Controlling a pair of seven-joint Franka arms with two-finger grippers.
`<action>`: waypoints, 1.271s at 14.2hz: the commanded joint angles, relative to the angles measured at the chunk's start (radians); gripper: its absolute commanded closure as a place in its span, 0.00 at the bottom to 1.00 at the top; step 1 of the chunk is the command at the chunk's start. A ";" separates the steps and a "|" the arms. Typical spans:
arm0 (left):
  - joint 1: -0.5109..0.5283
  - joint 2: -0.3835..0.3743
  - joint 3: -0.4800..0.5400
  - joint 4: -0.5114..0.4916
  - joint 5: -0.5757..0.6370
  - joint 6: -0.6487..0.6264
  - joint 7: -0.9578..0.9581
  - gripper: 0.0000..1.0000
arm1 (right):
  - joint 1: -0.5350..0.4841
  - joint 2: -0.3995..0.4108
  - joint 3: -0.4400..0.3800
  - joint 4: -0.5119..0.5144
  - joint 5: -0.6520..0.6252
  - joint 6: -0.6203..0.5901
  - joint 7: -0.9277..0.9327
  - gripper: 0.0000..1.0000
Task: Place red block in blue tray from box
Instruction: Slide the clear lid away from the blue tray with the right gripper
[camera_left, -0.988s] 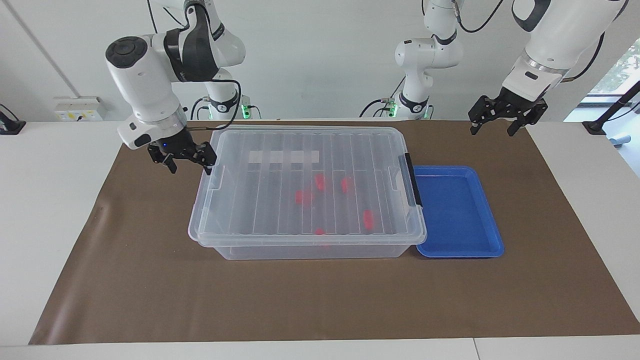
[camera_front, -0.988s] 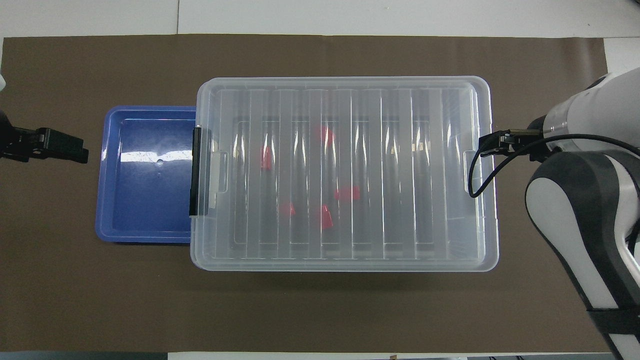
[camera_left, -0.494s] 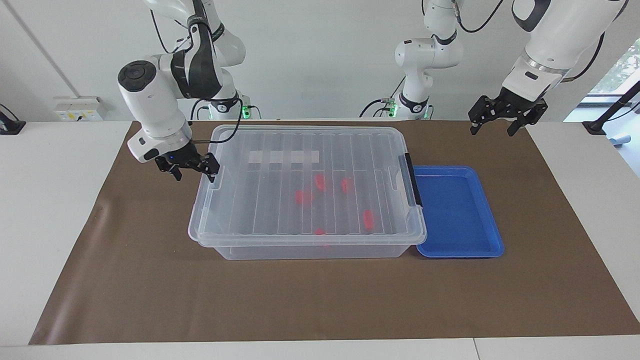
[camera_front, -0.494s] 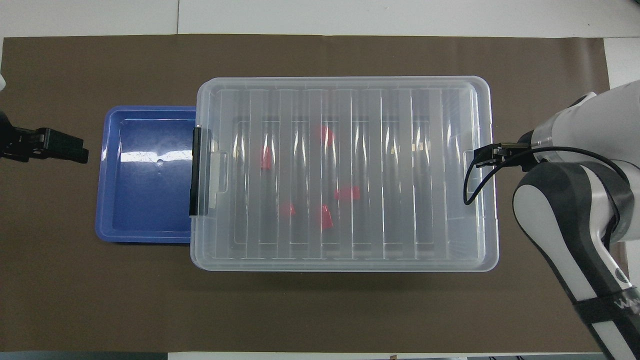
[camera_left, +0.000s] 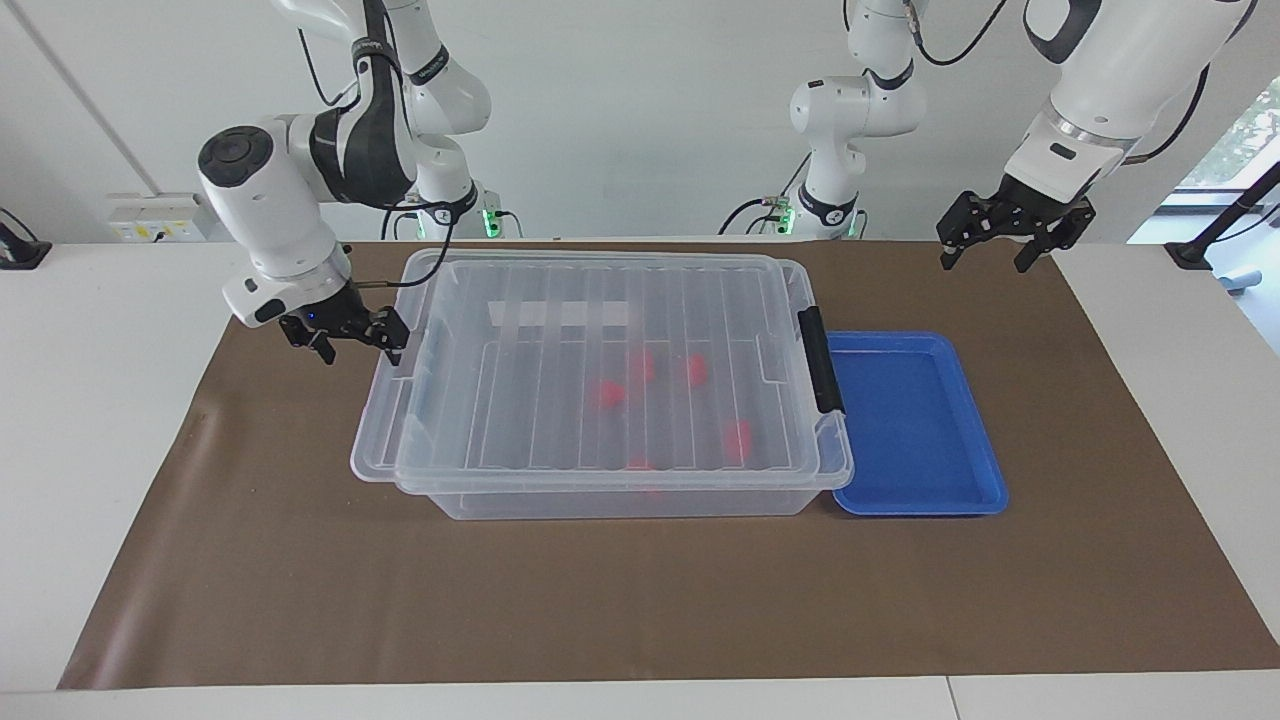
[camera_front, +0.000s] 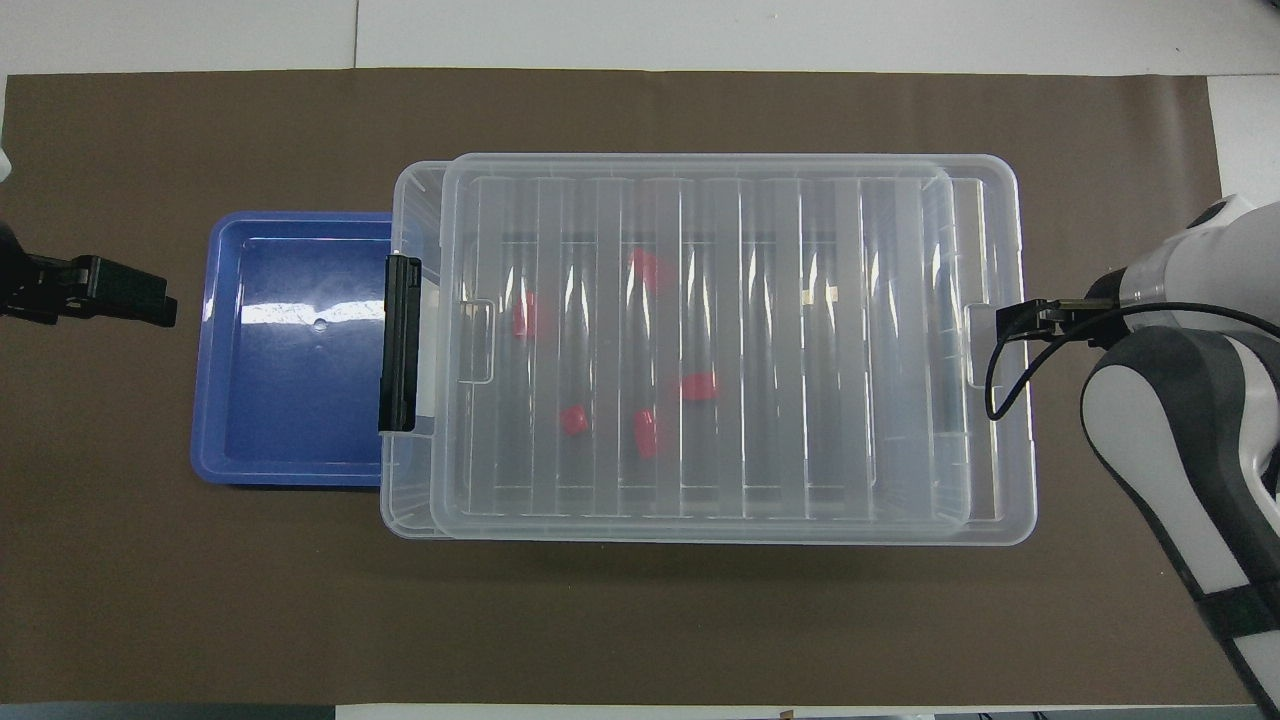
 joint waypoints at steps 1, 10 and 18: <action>0.008 -0.024 0.001 -0.021 -0.016 -0.009 0.011 0.00 | -0.048 -0.020 0.007 -0.033 0.009 0.033 -0.088 0.00; 0.008 -0.022 0.001 -0.021 -0.016 -0.009 0.011 0.00 | -0.160 -0.014 0.005 -0.019 -0.006 0.036 -0.278 0.00; -0.018 -0.066 -0.021 -0.111 -0.016 0.037 0.002 0.00 | -0.259 -0.007 0.005 -0.005 -0.006 0.051 -0.427 0.00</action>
